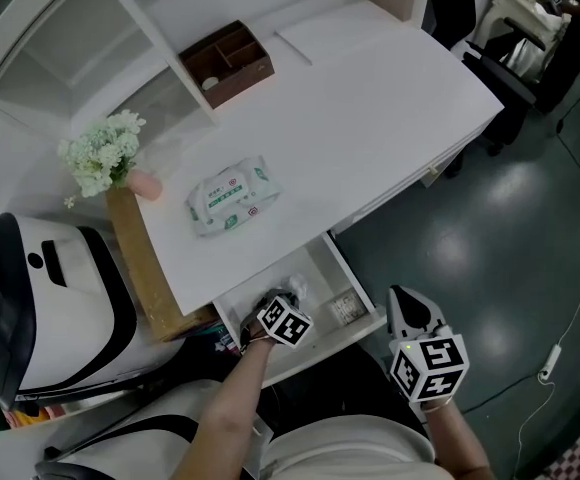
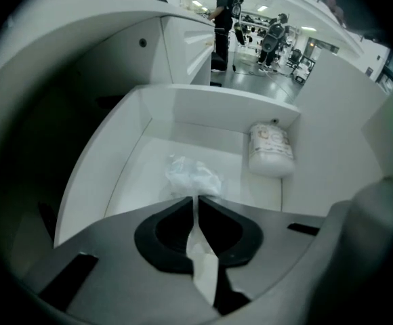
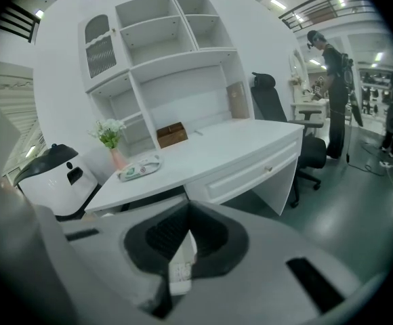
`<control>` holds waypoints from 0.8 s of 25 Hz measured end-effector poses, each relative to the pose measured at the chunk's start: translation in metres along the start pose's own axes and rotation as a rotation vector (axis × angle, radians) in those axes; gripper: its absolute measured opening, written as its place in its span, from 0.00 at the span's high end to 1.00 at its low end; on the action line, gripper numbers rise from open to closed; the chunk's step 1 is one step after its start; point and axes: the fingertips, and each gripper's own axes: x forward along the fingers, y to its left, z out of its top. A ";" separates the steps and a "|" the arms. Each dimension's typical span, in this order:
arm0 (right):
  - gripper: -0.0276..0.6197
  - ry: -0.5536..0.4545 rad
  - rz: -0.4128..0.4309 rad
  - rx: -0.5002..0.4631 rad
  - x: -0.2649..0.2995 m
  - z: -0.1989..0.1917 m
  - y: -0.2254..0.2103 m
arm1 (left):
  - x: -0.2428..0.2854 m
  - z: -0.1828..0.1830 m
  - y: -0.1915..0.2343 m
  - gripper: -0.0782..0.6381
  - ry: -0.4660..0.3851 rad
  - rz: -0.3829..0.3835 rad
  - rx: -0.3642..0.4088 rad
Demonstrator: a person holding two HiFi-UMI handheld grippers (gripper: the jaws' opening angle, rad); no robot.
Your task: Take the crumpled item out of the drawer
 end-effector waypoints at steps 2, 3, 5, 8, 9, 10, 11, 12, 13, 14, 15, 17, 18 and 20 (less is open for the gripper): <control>0.95 -0.003 0.005 -0.003 -0.002 -0.001 0.003 | -0.009 0.005 -0.002 0.87 -0.026 0.005 -0.006; 0.95 -0.004 0.007 -0.004 -0.003 -0.001 0.004 | -0.014 0.008 -0.002 0.87 -0.035 0.009 -0.007; 0.95 -0.009 0.012 -0.006 -0.005 -0.001 0.008 | -0.023 0.012 -0.001 0.87 -0.047 0.020 -0.008; 0.95 -0.016 0.025 -0.014 -0.007 -0.001 0.015 | -0.038 0.019 0.002 0.87 -0.081 0.038 -0.031; 0.95 -0.020 0.029 -0.017 -0.008 -0.001 0.017 | -0.045 0.022 0.003 0.87 -0.098 0.044 -0.039; 0.95 -0.023 0.033 -0.020 -0.010 -0.001 0.019 | -0.052 0.025 0.004 0.87 -0.117 0.051 -0.046; 0.95 -0.027 0.036 -0.024 -0.011 0.000 0.021 | -0.060 0.029 0.005 0.87 -0.137 0.057 -0.053; 0.95 -0.032 0.038 -0.027 -0.012 0.001 0.023 | -0.067 0.032 0.006 0.87 -0.158 0.063 -0.061; 0.95 -0.036 0.040 -0.031 -0.012 0.001 0.024 | -0.074 0.035 0.007 0.87 -0.176 0.068 -0.069; 0.95 -0.039 0.043 -0.034 -0.013 0.002 0.026 | -0.081 0.036 0.007 0.87 -0.192 0.071 -0.077; 0.95 -0.043 0.045 -0.038 -0.014 0.002 0.028 | -0.087 0.038 0.007 0.87 -0.206 0.072 -0.085; 0.95 -0.049 0.051 -0.044 -0.016 0.001 0.032 | -0.100 0.040 0.007 0.87 -0.235 0.077 -0.102; 0.95 -0.052 0.055 -0.047 -0.017 0.002 0.035 | -0.107 0.041 0.007 0.87 -0.252 0.081 -0.110; 0.95 -0.058 0.064 -0.055 -0.019 0.002 0.040 | -0.120 0.043 0.009 0.87 -0.284 0.095 -0.128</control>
